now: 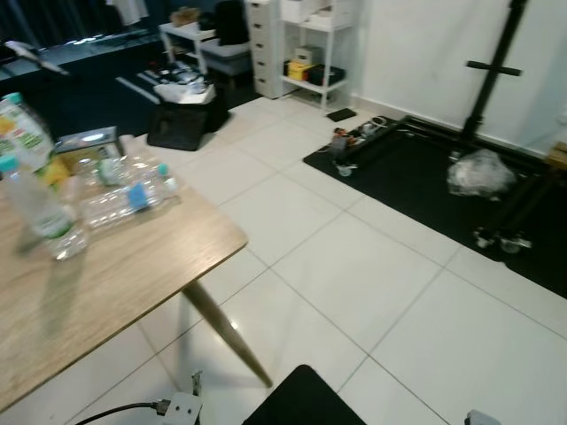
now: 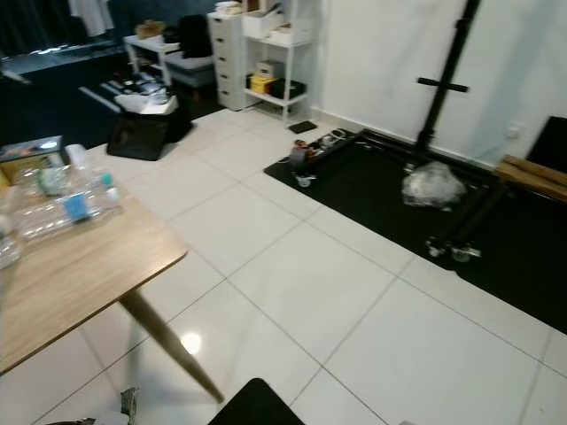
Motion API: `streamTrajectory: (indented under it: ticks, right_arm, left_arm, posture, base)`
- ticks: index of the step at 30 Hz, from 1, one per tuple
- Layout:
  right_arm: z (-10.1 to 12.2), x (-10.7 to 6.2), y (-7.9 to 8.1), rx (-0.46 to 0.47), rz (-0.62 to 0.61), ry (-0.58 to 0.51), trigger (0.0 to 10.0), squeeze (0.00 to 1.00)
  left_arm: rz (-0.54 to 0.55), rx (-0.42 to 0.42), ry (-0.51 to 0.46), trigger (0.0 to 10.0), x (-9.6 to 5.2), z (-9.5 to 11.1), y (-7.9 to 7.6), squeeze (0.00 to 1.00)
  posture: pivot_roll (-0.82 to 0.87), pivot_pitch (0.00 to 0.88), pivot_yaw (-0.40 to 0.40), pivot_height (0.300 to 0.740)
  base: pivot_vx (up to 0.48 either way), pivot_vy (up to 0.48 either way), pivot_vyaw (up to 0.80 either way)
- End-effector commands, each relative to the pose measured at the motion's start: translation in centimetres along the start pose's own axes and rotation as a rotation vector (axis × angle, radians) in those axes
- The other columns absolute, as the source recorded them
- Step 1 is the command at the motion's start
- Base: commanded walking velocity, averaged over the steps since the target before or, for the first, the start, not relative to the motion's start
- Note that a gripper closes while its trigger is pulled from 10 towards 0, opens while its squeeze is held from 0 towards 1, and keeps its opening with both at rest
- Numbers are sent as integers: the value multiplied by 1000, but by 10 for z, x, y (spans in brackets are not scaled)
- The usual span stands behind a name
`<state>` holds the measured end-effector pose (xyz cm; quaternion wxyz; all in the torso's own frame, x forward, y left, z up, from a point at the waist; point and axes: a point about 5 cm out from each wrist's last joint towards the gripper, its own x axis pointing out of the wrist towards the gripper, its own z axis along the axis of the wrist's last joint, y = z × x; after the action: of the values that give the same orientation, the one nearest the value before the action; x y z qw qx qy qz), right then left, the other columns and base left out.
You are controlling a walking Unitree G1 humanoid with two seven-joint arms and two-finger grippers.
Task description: Restocking fridge
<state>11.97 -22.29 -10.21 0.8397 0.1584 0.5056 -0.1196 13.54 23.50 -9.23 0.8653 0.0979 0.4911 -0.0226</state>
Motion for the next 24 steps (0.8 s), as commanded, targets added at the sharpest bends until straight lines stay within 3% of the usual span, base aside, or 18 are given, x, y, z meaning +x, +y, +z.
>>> streamTrajectory:
  ticks: [1,24]
  right_arm:
    - [-2,0,1,8,-2,10,10000,0]
    - [-6,1,5,27,3,15,10000,0]
  left_arm:
    - [-1,-4,-10,10000,0,2,-1,0]
    - [-12,23,-7,10000,1,3,0,0]
  posture:
    - [28,0,31,740]
    - [27,0,48,740]
  base:
    - [0,0,-800]
    - [0,0,-800]
